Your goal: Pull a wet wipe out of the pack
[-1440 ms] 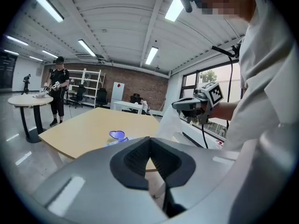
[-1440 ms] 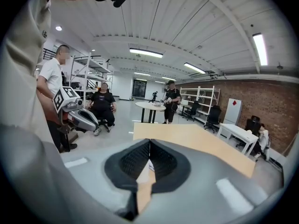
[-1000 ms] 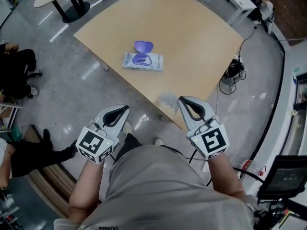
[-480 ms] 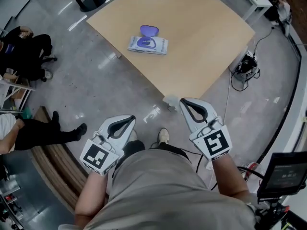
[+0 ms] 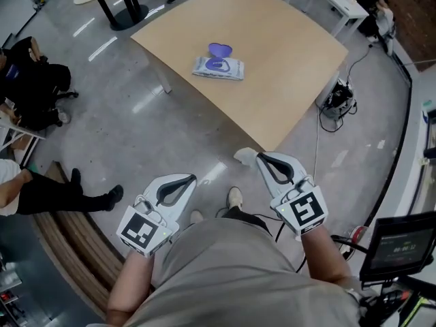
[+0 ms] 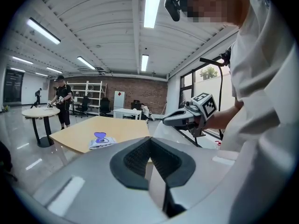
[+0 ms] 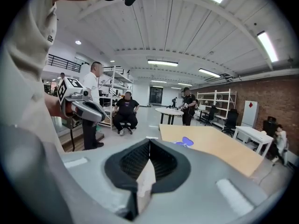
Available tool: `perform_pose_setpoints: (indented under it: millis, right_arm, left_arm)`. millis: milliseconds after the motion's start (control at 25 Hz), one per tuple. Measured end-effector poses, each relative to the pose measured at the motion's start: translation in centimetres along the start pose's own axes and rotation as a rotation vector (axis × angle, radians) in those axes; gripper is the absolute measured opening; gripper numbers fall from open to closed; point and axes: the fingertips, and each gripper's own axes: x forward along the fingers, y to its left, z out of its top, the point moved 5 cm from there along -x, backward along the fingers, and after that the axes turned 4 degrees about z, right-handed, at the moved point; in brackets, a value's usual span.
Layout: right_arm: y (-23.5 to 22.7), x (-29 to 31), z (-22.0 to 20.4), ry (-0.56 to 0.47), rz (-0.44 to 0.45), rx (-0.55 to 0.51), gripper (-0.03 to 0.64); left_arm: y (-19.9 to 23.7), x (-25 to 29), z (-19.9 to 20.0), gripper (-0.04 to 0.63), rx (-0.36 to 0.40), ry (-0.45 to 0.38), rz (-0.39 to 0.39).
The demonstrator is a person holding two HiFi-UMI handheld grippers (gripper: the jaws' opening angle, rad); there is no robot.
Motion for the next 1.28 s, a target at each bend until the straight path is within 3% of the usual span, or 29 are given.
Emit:
perform_pose_setpoints:
  millis: [200, 320, 600, 1000, 1280]
  right_arm:
    - [6.3, 0.1, 1.0, 0.016, -0.009, -0.004, 0.003]
    - [9.6, -0.2, 1.2, 0.026, -0.030, 0.001, 0.003]
    - [15.3, -1.8, 1.3, 0.023, -0.023, 0.013, 0.003]
    - [13.7, -9.4, 2.4, -0.024, 0.011, -0.016, 0.003]
    - [11.9, -15.6, -1.0, -0.028, 0.028, -0.013, 0.003]
  left_arm:
    - [0.6, -6.2, -2.4, 0.005, 0.004, 0.003, 0.003]
    - [0.3, -9.0, -3.9, 0.005, -0.015, -0.004, -0.037]
    - [-0.6, -12.1, -5.5, 0.005, 0.005, -0.004, -0.088]
    - [-8.1, -8.7, -0.9, 0.005, -0.004, -0.014, -0.111]
    - [-14.7, -5.6, -1.1, 0.005, -0.012, -0.026, -0.103]
